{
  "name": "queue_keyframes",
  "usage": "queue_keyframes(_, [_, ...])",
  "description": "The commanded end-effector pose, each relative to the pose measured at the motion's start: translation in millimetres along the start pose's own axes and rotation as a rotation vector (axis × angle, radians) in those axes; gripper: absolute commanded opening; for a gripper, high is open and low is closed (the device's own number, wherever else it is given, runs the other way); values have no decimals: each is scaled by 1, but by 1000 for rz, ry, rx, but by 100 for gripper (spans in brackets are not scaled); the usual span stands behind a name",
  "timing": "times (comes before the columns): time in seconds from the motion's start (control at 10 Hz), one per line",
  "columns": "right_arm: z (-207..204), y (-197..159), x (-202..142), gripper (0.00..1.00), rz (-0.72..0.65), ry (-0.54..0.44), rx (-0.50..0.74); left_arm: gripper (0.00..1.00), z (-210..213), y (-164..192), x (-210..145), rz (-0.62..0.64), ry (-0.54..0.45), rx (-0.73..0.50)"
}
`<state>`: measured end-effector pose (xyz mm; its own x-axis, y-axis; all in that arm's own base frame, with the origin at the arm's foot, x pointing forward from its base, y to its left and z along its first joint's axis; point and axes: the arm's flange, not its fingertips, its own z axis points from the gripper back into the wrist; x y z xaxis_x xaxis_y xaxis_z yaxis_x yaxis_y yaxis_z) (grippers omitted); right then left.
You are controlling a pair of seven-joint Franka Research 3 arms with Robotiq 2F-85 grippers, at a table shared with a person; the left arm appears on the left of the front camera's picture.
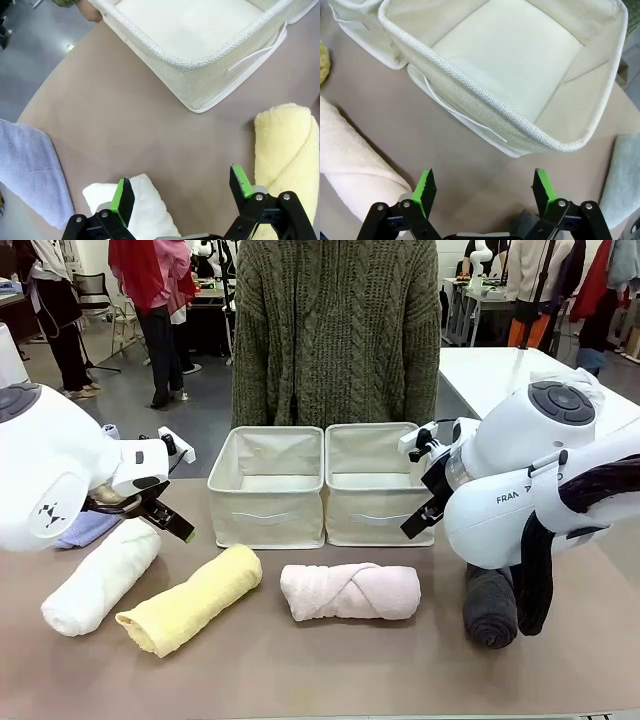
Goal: Sort the towels based on their folding style.
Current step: Pick up one triangle-folded towel and place it in the left Fabric basket.
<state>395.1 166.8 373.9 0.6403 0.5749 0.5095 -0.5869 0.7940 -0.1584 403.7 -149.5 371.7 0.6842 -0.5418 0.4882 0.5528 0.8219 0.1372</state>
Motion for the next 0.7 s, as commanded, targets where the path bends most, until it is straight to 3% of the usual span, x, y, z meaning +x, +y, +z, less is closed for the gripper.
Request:
queue_keyframes(0.0, [0, 0, 0, 100, 0, 0, 0, 100, 0, 0, 0, 0, 0, 0])
queue_keyframes(0.6, [0, 0, 0, 100, 0, 0, 0, 100, 0, 0, 0, 0, 0, 0])
